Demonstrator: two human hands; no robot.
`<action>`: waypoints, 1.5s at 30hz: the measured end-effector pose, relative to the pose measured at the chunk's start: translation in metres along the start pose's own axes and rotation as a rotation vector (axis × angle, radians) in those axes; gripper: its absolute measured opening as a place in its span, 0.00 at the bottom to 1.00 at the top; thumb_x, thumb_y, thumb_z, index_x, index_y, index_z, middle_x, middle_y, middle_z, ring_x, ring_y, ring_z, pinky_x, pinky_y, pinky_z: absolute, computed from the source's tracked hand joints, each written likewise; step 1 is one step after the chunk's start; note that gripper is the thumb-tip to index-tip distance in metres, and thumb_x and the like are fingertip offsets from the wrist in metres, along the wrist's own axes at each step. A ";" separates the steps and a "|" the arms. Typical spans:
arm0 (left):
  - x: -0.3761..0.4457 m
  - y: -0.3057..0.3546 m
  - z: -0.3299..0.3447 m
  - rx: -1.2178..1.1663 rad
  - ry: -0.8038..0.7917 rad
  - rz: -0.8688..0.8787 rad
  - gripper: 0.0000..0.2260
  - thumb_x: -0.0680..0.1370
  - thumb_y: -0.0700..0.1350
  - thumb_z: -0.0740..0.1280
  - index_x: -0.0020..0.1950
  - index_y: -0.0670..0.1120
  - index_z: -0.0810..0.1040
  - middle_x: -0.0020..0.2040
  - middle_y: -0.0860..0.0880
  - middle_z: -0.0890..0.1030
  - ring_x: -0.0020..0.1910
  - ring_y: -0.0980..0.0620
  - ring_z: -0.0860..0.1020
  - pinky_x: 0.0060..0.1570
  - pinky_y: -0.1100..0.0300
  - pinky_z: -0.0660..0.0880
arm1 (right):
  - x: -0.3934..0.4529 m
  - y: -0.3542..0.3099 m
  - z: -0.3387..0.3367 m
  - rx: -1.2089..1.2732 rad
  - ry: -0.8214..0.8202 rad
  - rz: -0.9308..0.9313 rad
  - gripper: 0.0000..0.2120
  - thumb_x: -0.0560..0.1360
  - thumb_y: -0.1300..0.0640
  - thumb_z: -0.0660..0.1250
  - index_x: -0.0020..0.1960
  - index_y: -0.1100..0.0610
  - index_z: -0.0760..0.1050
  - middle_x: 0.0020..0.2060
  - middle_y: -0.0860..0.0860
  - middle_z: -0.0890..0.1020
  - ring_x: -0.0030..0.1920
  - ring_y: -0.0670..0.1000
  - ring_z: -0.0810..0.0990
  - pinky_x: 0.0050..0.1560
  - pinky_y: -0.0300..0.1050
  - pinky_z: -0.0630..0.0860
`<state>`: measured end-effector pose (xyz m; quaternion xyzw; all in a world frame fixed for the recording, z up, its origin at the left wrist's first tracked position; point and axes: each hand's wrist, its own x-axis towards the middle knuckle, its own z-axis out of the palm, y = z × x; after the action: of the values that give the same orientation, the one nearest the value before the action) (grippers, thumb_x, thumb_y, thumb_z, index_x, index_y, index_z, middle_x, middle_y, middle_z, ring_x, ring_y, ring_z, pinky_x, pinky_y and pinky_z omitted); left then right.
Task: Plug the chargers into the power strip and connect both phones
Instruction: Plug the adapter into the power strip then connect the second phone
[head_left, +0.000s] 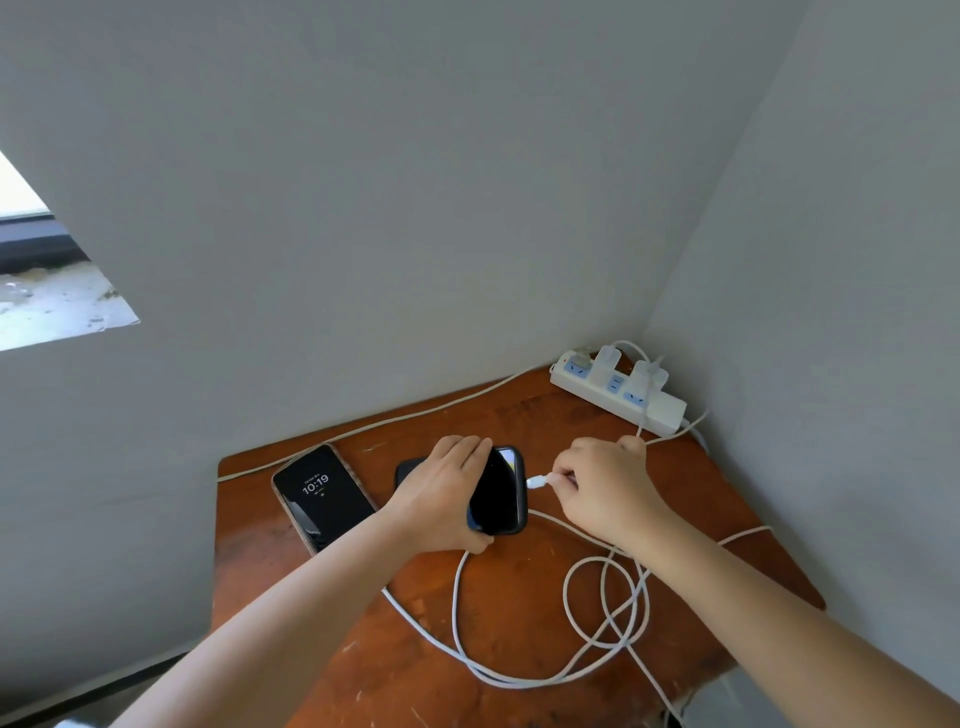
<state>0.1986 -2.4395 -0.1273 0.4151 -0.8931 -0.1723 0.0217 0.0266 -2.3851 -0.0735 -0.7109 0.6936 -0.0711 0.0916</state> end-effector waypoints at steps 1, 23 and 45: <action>0.000 -0.001 -0.001 -0.008 -0.001 0.002 0.43 0.66 0.57 0.71 0.73 0.46 0.51 0.74 0.47 0.59 0.72 0.48 0.54 0.68 0.58 0.57 | -0.001 0.000 0.000 0.024 0.006 0.008 0.10 0.78 0.55 0.59 0.52 0.56 0.78 0.42 0.49 0.78 0.43 0.49 0.75 0.50 0.44 0.58; 0.000 -0.005 0.000 -0.073 0.062 -0.013 0.43 0.65 0.56 0.72 0.73 0.46 0.53 0.72 0.48 0.61 0.71 0.49 0.56 0.67 0.59 0.61 | 0.005 -0.005 -0.002 0.105 0.000 -0.016 0.10 0.77 0.56 0.60 0.52 0.57 0.78 0.39 0.49 0.76 0.41 0.46 0.71 0.51 0.43 0.61; 0.008 -0.001 0.008 0.077 -0.045 0.059 0.43 0.67 0.54 0.70 0.73 0.43 0.49 0.74 0.45 0.57 0.72 0.46 0.51 0.69 0.59 0.55 | -0.012 0.018 0.023 -0.253 0.259 -0.371 0.10 0.56 0.65 0.79 0.26 0.55 0.78 0.23 0.48 0.78 0.28 0.48 0.78 0.53 0.47 0.62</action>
<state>0.1926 -2.4434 -0.1355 0.3850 -0.9112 -0.1462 -0.0093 0.0145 -2.3729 -0.0993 -0.8169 0.5605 -0.0899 -0.1022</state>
